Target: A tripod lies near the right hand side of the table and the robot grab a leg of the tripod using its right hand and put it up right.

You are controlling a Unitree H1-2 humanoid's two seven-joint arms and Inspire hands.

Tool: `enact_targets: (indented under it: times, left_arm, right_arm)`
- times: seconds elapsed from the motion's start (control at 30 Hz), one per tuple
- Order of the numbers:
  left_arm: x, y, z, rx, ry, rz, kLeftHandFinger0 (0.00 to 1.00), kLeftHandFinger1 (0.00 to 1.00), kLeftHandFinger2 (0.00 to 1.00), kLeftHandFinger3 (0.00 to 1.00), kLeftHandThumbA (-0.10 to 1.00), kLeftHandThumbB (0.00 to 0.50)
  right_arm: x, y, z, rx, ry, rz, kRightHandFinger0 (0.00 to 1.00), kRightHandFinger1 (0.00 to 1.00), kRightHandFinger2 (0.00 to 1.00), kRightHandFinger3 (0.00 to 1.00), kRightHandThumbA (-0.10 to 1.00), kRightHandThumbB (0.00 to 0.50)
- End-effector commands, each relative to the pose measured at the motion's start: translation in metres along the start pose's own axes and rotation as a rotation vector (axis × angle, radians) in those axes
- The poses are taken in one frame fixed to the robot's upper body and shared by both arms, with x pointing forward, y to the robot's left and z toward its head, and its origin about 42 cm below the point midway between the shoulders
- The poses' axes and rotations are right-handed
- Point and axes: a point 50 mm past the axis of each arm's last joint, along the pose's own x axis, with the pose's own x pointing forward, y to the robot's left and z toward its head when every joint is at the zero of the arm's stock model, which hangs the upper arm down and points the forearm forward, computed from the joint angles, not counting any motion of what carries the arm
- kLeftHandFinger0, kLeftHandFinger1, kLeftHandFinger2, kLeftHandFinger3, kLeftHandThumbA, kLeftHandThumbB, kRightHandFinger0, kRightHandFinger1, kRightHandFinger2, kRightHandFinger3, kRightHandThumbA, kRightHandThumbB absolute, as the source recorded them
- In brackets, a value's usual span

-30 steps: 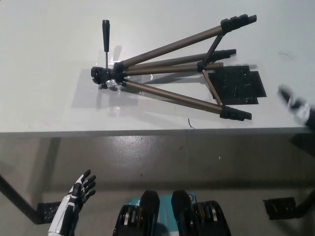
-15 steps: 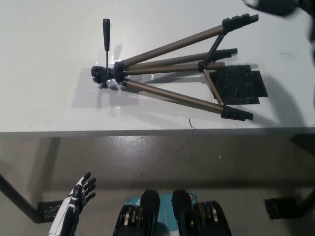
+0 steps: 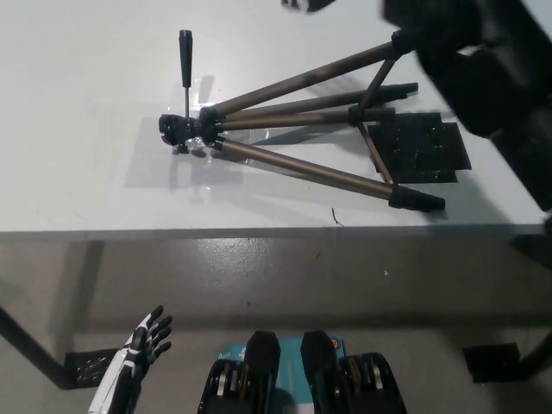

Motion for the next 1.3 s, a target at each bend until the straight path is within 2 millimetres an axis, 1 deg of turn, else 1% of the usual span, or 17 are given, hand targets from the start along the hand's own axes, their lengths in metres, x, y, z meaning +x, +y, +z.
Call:
enact_targets:
  times: [0.0, 0.1, 0.2, 0.37, 0.6, 0.7, 0.83, 0.9, 0.97, 1.0, 1.03, 1.07, 1.1, 1.13, 1.17, 1.23, 1.27]
  left_arm:
    - [0.004, 0.004, 0.016, 0.020, -0.083, -0.056, 1.00, 1.00, 1.00, 1.00, 1.00, 0.199]
    - [0.005, 0.004, 0.017, 0.022, -0.079, -0.055, 1.00, 1.00, 1.00, 1.00, 1.00, 0.210]
    - [0.003, 0.005, 0.017, 0.051, -0.081, -0.059, 1.00, 1.00, 1.00, 1.00, 1.00, 0.161]
    - [0.001, 0.005, 0.016, 0.062, -0.077, -0.061, 1.00, 1.00, 1.00, 1.00, 1.00, 0.140]
    - [-0.010, 0.007, 0.009, 0.066, -0.056, -0.055, 1.00, 1.00, 1.00, 1.00, 1.00, 0.163]
    - [-0.010, 0.005, 0.008, 0.050, -0.058, -0.052, 1.00, 1.00, 1.00, 1.00, 1.00, 0.176]
    - [-0.014, 0.006, 0.003, 0.046, -0.048, -0.047, 1.00, 1.00, 1.00, 1.00, 1.00, 0.149]
    - [-0.012, 0.007, 0.006, 0.048, -0.050, -0.047, 1.00, 1.00, 1.00, 1.00, 1.00, 0.161]
    - [-0.012, 0.008, 0.006, 0.053, -0.060, -0.050, 1.00, 1.00, 1.00, 1.00, 1.00, 0.142]
    - [-0.013, 0.007, 0.004, 0.052, -0.060, -0.051, 1.00, 1.00, 1.00, 1.00, 1.00, 0.139]
    - [-0.018, 0.005, 0.001, 0.046, -0.053, -0.053, 1.00, 1.00, 1.00, 1.00, 1.00, 0.143]
    - [-0.019, 0.003, 0.000, 0.039, -0.048, -0.054, 1.00, 1.00, 1.00, 1.00, 1.00, 0.146]
    - [-0.020, 0.003, 0.000, 0.035, -0.045, -0.054, 1.00, 1.00, 1.00, 1.00, 1.00, 0.147]
    - [-0.021, 0.003, 0.000, 0.033, -0.044, -0.052, 1.00, 1.00, 1.00, 1.00, 1.00, 0.149]
    - [-0.020, 0.002, -0.001, 0.036, -0.049, -0.051, 1.00, 1.00, 1.00, 1.00, 1.00, 0.149]
    - [-0.024, 0.000, -0.002, 0.035, -0.035, -0.048, 1.00, 1.00, 1.00, 1.00, 1.00, 0.159]
    - [-0.025, 0.000, -0.002, 0.035, -0.034, -0.047, 1.00, 1.00, 1.00, 1.00, 1.00, 0.159]
  right_arm:
    - [0.015, -0.027, 0.029, -0.080, 0.089, 0.139, 1.00, 1.00, 1.00, 1.00, 0.83, 0.500]
    - [0.021, -0.016, 0.024, -0.029, 0.135, 0.209, 1.00, 1.00, 1.00, 1.00, 0.81, 0.500]
    - [0.026, -0.002, 0.012, -0.005, 0.167, 0.237, 1.00, 1.00, 1.00, 1.00, 0.80, 0.500]
    - [0.028, 0.012, -0.006, 0.077, 0.203, 0.272, 1.00, 1.00, 1.00, 1.00, 0.77, 0.500]
    - [0.027, 0.049, -0.027, 0.047, 0.260, 0.343, 1.00, 1.00, 1.00, 1.00, 0.83, 0.500]
    - [0.027, 0.056, -0.037, 0.053, 0.294, 0.363, 1.00, 1.00, 1.00, 1.00, 0.81, 0.500]
    - [0.027, 0.066, -0.045, 0.050, 0.330, 0.370, 1.00, 1.00, 1.00, 1.00, 0.75, 0.500]
    - [0.026, 0.068, -0.047, 0.019, 0.340, 0.366, 1.00, 1.00, 1.00, 1.00, 0.77, 0.500]
    - [0.025, 0.072, -0.051, -0.025, 0.350, 0.375, 1.00, 1.00, 1.00, 1.00, 0.80, 0.500]
    - [0.025, 0.076, -0.052, -0.034, 0.354, 0.367, 1.00, 1.00, 1.00, 1.00, 0.76, 0.500]
    - [0.024, 0.085, -0.057, -0.044, 0.357, 0.338, 1.00, 1.00, 1.00, 1.00, 0.64, 0.459]
    - [0.025, 0.088, -0.059, -0.070, 0.342, 0.270, 1.00, 1.00, 1.00, 1.00, 0.49, 0.346]
    - [0.025, 0.088, -0.059, -0.105, 0.323, 0.218, 1.00, 1.00, 1.00, 1.00, 0.40, 0.345]
    - [0.025, 0.089, -0.059, -0.184, 0.283, 0.139, 1.00, 1.00, 1.00, 1.00, 0.21, 0.272]
    - [0.025, 0.091, -0.057, -0.284, 0.227, 0.039, 0.58, 0.62, 0.76, 0.87, -0.08, 0.282]
    - [0.025, 0.097, -0.052, -0.417, 0.158, -0.059, 0.13, 0.26, 0.43, 0.60, -0.10, 0.277]
    - [0.025, 0.098, -0.052, -0.422, 0.154, -0.064, 0.09, 0.22, 0.40, 0.57, -0.10, 0.276]
